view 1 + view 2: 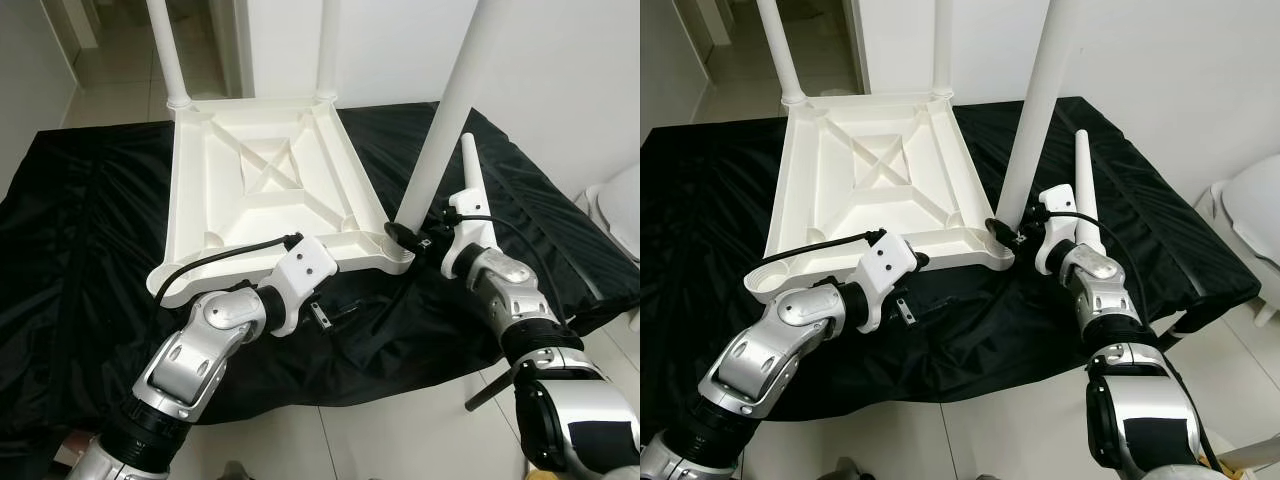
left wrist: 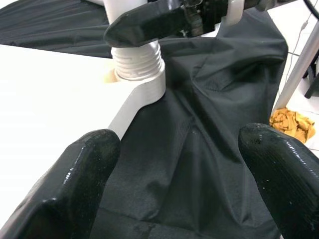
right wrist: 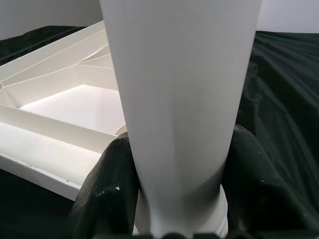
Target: Building children table
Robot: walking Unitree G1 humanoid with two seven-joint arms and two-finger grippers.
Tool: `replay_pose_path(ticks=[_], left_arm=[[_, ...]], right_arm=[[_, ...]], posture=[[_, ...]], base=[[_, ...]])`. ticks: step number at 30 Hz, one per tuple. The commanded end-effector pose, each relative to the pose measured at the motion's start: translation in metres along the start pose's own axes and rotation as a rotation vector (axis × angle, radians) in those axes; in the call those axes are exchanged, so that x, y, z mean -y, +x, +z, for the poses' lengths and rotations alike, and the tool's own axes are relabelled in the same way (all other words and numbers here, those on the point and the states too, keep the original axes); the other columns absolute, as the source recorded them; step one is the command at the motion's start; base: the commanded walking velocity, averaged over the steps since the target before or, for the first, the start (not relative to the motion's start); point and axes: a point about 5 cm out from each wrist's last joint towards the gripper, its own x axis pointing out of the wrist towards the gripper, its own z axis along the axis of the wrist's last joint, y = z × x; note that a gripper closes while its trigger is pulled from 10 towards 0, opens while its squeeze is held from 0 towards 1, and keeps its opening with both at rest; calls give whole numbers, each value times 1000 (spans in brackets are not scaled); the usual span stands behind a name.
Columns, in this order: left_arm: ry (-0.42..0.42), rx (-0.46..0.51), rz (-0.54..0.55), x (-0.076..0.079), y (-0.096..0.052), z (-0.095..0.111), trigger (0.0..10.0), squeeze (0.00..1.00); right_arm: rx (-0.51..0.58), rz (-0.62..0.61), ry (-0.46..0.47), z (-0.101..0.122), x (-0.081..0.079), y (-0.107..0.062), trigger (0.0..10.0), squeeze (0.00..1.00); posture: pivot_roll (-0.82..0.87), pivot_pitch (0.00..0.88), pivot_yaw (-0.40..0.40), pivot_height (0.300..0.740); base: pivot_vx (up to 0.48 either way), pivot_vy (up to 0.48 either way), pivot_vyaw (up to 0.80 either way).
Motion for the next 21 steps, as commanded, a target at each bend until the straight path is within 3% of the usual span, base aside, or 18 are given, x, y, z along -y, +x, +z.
replay_pose_path(ticks=[1,14,21], left_arm=[[12,-4,19,0,-2,1,10000,0],[7,-4,19,3,-1,-1,10000,0],[6,-3,14,4,0,-2,10000,0]], right_arm=[[-30,-52,58,-9,4,-3,0,0],[12,-285,188,-17,-13,6,0,0],[43,-408,267,-18,-37,16,0,0]], posture=[[-39,28,5,740],[-41,22,-15,740],[-43,15,-20,740]], base=[[0,0,0],[0,0,0],[0,0,0]])
